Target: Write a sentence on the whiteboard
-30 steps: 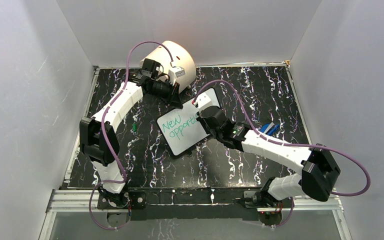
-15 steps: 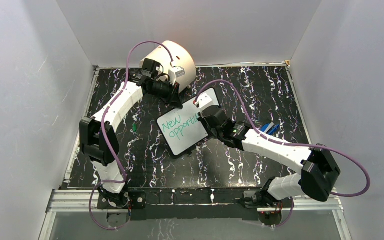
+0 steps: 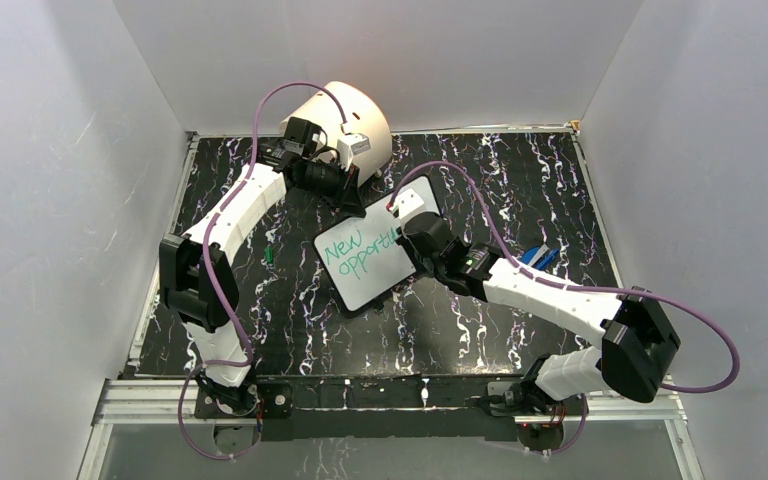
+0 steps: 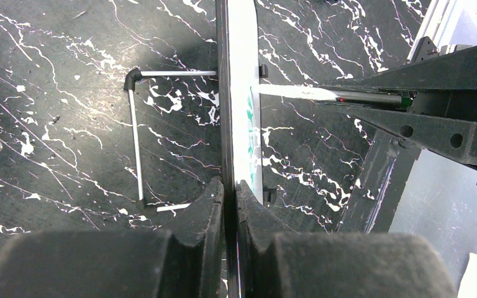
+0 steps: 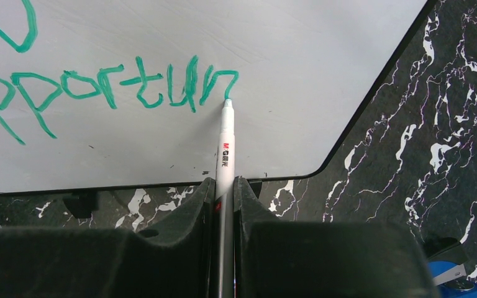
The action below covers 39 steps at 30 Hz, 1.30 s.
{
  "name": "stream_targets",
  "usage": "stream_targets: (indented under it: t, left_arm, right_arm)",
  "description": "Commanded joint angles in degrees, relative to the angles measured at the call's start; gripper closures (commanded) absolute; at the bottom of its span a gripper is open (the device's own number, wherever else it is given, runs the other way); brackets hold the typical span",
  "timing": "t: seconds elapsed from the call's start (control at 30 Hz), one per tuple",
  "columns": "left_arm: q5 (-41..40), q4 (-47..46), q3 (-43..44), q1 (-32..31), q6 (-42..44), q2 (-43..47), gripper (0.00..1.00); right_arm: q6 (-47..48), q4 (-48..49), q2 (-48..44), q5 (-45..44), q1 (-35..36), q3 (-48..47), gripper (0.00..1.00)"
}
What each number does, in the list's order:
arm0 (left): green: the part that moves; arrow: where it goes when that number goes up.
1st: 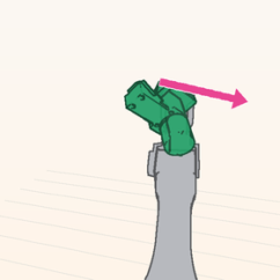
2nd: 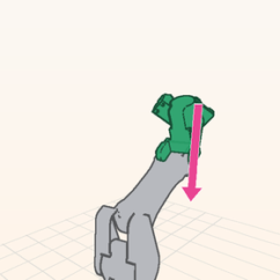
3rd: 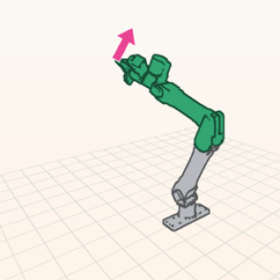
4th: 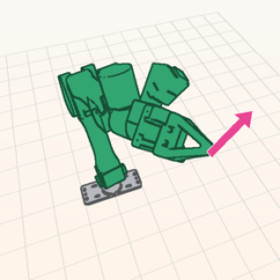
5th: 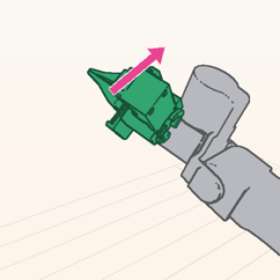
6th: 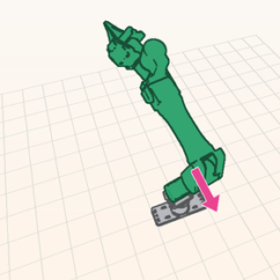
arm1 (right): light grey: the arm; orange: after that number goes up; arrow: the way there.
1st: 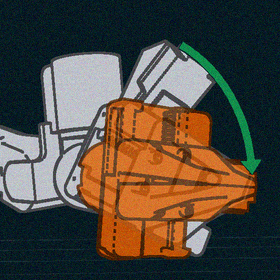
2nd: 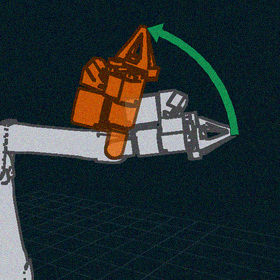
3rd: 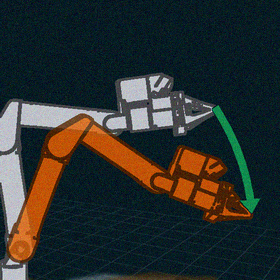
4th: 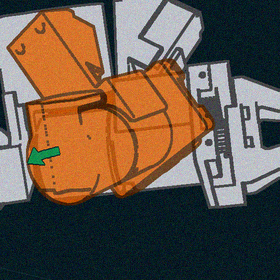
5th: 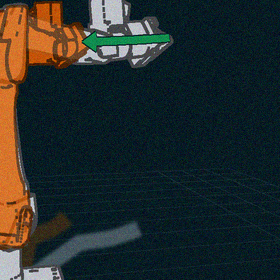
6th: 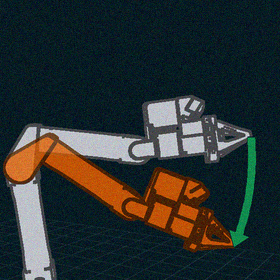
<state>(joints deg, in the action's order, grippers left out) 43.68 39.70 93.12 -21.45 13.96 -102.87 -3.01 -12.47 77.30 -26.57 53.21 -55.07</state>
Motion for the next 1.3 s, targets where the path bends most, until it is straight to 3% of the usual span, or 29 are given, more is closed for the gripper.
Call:
stream_targets:
  t: [0.0, 0.4, 1.27]
  left_arm:
    - [-1.1, 6.4, -0.9, -1.7, 1.9, -0.9, 1.00]
    - [-1.2, 6.4, -1.0, -1.7, 1.9, -0.8, 1.00]
    - [-0.9, 6.6, -1.0, -1.8, 2.0, -0.8, 1.00]
  right_arm:
    - [-0.4, 2.8, -1.2, -0.6, -0.3, -0.5, 1.00]
    - [1.3, 6.5, -4.1, -1.6, -0.6, -0.3, 1.00]
    - [1.9, 6.6, 0.2, 3.0, -2.4, -2.5, 1.00]
